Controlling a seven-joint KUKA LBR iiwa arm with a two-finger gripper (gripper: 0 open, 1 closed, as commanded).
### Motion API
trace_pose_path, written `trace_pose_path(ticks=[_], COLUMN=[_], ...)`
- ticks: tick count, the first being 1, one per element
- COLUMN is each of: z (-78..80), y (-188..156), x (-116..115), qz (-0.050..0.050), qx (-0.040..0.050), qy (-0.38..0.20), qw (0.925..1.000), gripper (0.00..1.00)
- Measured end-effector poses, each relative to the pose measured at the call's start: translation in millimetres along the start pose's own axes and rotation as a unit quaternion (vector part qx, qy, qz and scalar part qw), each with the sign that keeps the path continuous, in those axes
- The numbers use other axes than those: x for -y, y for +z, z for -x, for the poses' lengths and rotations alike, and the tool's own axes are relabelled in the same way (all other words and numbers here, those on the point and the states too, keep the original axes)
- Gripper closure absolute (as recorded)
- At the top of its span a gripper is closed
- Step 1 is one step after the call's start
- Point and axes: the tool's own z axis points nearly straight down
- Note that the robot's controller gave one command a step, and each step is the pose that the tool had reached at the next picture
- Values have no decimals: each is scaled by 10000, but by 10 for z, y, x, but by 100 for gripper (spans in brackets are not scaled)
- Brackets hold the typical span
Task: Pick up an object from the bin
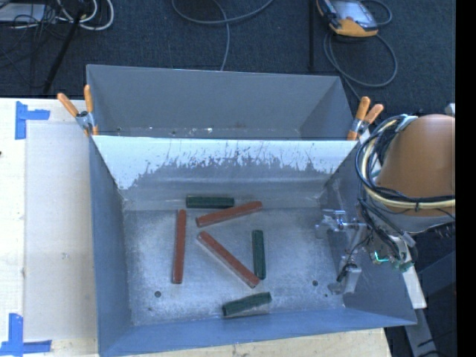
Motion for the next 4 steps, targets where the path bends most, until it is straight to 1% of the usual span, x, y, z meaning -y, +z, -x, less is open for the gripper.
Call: trace_pose_path(ticks=[1,2,3,4], z=[16,108,274,453], y=[-39,457,584,1017], x=[-4,-235,-406,-683], qz=[-6,0,-7,-14], qx=[40,53,46,52], qy=[-18,909,200,-1774], qw=[10000,9958,9998,9841], gripper=[0,0,0,0])
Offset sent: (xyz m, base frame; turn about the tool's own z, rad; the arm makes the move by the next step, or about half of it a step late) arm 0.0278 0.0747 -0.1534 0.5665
